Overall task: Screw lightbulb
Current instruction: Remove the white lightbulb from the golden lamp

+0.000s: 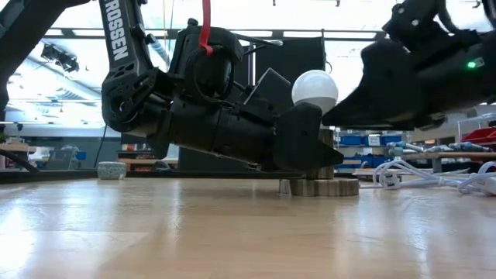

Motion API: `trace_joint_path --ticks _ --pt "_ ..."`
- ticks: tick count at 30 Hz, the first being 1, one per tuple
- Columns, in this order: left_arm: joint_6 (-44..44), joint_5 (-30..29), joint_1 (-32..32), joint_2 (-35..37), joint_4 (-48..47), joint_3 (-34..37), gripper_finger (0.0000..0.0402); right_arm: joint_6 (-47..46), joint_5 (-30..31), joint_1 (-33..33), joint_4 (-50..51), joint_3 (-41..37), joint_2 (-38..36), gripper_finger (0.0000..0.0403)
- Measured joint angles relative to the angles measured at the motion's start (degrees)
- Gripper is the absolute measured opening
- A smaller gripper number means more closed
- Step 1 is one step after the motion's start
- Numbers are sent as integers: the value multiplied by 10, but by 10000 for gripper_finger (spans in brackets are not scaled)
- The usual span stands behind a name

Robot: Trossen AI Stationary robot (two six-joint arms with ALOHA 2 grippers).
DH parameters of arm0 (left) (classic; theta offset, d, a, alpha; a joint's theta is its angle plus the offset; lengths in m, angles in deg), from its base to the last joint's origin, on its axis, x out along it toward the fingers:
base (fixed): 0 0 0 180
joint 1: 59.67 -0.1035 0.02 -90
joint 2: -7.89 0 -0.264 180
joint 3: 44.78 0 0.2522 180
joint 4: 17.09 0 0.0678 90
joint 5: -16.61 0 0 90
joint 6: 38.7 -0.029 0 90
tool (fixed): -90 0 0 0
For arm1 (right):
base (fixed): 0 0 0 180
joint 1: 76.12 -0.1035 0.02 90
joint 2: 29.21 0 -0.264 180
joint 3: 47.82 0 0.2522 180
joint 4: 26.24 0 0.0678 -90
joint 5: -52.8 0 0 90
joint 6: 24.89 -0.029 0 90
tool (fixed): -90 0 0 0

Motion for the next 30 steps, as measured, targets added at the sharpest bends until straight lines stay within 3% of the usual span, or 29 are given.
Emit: trace_joint_path --ticks 7,12,17,26,30 --pt "0 0 0 0 1 0 188 193 -34 34 -252 -50 0 291" --pt "0 0 0 0 1 0 188 292 -82 73 -358 -67 1 291" --pt "0 -1 0 0 2 0 188 345 -134 103 -400 -68 3 291" --pt "-2 -1 1 0 -1 0 188 379 -135 109 -430 -74 3 291" --pt "-2 -1 1 0 -1 0 188 381 -133 109 -430 -74 3 272"
